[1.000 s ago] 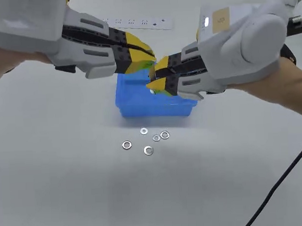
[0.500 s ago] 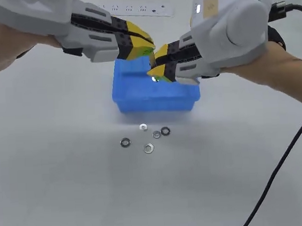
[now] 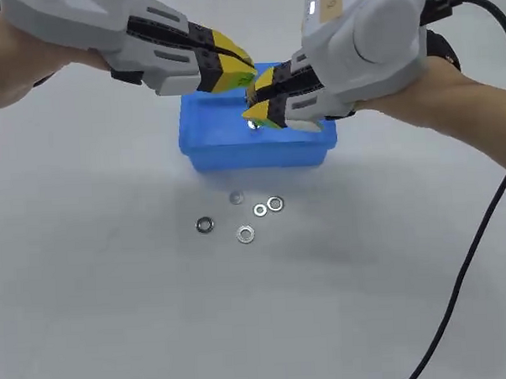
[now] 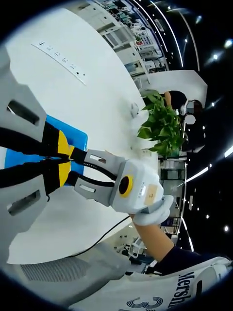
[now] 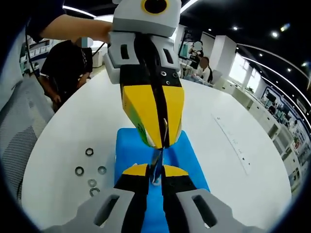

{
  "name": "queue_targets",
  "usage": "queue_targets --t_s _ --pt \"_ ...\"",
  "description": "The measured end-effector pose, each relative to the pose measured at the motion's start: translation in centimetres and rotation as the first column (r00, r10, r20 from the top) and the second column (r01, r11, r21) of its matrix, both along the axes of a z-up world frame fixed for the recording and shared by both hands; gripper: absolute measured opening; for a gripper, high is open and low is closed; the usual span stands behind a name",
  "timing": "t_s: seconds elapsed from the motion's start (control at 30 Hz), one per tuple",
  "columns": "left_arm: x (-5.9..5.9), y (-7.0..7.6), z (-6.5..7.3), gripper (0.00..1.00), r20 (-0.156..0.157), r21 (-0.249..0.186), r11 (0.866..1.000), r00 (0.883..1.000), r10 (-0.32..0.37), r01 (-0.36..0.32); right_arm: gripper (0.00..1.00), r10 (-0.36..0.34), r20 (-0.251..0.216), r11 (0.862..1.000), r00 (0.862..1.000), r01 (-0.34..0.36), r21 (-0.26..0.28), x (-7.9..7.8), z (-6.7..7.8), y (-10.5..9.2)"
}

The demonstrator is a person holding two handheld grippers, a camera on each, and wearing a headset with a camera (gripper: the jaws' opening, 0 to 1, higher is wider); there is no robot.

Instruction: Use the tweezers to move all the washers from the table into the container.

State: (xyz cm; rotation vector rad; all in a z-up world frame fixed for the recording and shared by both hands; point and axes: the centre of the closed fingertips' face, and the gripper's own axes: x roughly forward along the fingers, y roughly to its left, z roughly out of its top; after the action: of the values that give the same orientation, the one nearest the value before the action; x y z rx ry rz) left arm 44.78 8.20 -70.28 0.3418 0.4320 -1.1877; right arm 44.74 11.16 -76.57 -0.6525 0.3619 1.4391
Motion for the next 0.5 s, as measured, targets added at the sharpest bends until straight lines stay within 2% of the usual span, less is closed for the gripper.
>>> queue_targets --t_s 0.2,0.23,0.3,0.4,0.5 --pt "-0.3 -0.1 -0.8 0.05 -0.003 0.007 1.000 1.000 -0.007 0.007 0.10 0.008 -0.008 1.000 1.000 -0.008 -0.011 -0.3 -0.9 -0.1" --pt "-0.1 0.0 -1.2 0.05 -0.011 0.005 1.000 1.000 -0.004 0.004 0.10 0.007 -0.008 1.000 1.000 -0.007 -0.013 -0.3 -1.0 -0.2" --pt "0.1 0.0 -1.0 0.05 -0.020 -0.018 1.000 1.000 0.012 -0.013 0.10 -0.006 -0.018 1.000 1.000 0.006 -0.004 -0.2 -0.8 -0.2" --pt "-0.1 -0.1 -1.0 0.05 -0.027 -0.019 1.000 1.000 0.013 -0.013 0.11 0.000 -0.008 1.000 1.000 0.000 -0.015 -0.3 -0.8 -0.3" --pt "-0.1 -0.2 -0.9 0.05 -0.021 -0.011 1.000 1.000 0.016 -0.016 0.11 0.005 0.005 1.000 1.000 -0.004 -0.025 -0.2 -0.8 -0.3"
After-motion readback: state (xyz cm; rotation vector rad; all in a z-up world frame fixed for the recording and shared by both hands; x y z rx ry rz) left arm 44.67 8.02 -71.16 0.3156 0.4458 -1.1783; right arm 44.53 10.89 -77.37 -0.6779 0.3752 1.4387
